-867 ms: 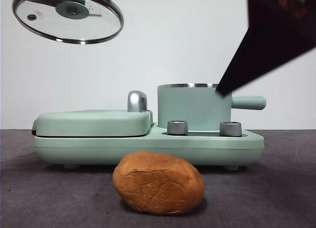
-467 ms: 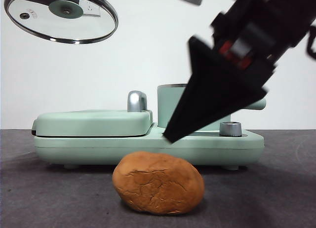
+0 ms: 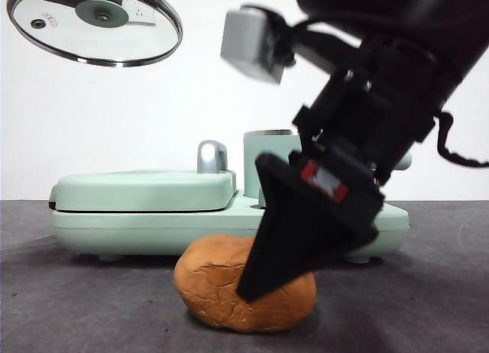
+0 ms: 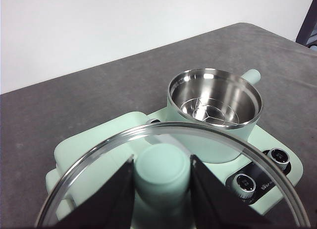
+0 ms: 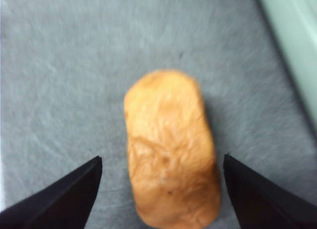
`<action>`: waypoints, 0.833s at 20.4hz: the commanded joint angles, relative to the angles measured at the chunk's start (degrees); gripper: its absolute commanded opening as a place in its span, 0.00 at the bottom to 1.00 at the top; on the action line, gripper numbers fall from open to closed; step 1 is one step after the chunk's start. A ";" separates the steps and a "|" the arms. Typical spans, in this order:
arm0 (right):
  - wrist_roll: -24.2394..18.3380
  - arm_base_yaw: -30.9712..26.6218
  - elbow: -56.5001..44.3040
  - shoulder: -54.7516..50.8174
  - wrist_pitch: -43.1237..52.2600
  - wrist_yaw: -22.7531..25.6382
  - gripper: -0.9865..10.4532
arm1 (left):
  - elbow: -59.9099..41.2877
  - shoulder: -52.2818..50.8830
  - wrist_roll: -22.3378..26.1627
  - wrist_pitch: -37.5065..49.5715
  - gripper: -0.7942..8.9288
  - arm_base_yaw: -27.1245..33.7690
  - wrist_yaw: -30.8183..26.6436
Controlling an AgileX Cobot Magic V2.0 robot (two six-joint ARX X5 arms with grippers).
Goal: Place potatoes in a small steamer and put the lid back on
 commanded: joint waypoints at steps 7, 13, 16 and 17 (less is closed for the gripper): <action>6.51 0.59 1.75 -2.58 -2.73 0.15 0.23 | 0.87 -0.02 -0.59 1.81 0.10 -0.13 0.26; 13.09 -0.74 16.13 -11.47 -23.82 8.37 0.23 | 0.87 -0.02 -0.61 1.97 0.10 -0.13 0.26; 15.30 -3.98 26.01 -10.69 -29.03 8.98 0.23 | 0.87 -0.02 -0.70 2.05 0.10 -0.13 0.26; 15.76 -5.25 28.63 -10.05 -29.05 8.98 0.23 | 0.87 -0.02 -0.81 2.05 0.10 -0.13 0.26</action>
